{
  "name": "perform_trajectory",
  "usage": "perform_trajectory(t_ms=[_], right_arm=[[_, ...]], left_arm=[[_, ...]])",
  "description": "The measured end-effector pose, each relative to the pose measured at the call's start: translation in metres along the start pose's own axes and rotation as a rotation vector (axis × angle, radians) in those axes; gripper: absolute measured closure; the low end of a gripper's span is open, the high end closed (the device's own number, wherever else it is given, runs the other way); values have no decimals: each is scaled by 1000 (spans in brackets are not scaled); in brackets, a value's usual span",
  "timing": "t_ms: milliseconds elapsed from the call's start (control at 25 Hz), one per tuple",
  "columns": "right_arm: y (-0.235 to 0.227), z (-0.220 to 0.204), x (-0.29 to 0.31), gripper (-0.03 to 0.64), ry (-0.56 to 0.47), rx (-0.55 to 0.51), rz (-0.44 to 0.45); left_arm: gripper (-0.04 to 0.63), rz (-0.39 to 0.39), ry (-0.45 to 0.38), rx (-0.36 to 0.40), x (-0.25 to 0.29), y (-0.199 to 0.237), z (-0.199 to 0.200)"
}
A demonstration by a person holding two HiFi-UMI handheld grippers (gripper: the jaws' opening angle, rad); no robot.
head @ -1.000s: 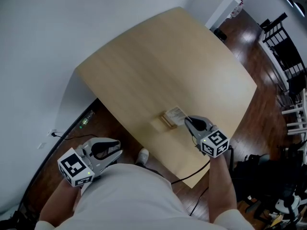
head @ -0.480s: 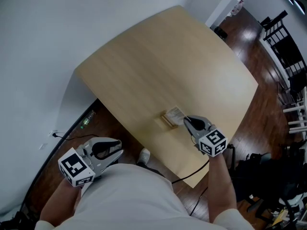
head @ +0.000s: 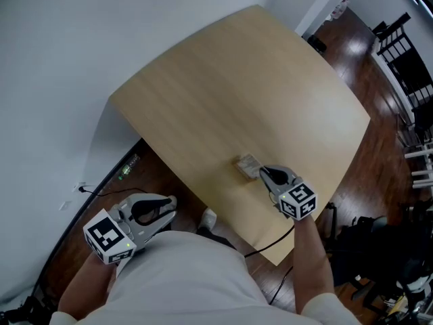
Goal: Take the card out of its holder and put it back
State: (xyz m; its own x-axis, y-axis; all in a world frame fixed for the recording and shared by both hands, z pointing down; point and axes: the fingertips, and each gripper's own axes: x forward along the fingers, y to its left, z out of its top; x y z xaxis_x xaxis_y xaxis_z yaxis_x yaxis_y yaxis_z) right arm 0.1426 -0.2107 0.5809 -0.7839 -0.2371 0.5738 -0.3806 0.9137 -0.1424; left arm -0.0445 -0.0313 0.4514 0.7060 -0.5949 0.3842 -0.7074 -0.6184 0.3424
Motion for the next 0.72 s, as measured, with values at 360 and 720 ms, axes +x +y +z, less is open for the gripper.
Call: perform_trajectory(t_ms=[360,720], right_arm=[[-2,-3,2,590,2,54,-25],[3,-5,-13,461,11,83,-200]], left_arm=[[502,-15,2,3,-5,7,3],[502,-42,24,77,-32,34,4]])
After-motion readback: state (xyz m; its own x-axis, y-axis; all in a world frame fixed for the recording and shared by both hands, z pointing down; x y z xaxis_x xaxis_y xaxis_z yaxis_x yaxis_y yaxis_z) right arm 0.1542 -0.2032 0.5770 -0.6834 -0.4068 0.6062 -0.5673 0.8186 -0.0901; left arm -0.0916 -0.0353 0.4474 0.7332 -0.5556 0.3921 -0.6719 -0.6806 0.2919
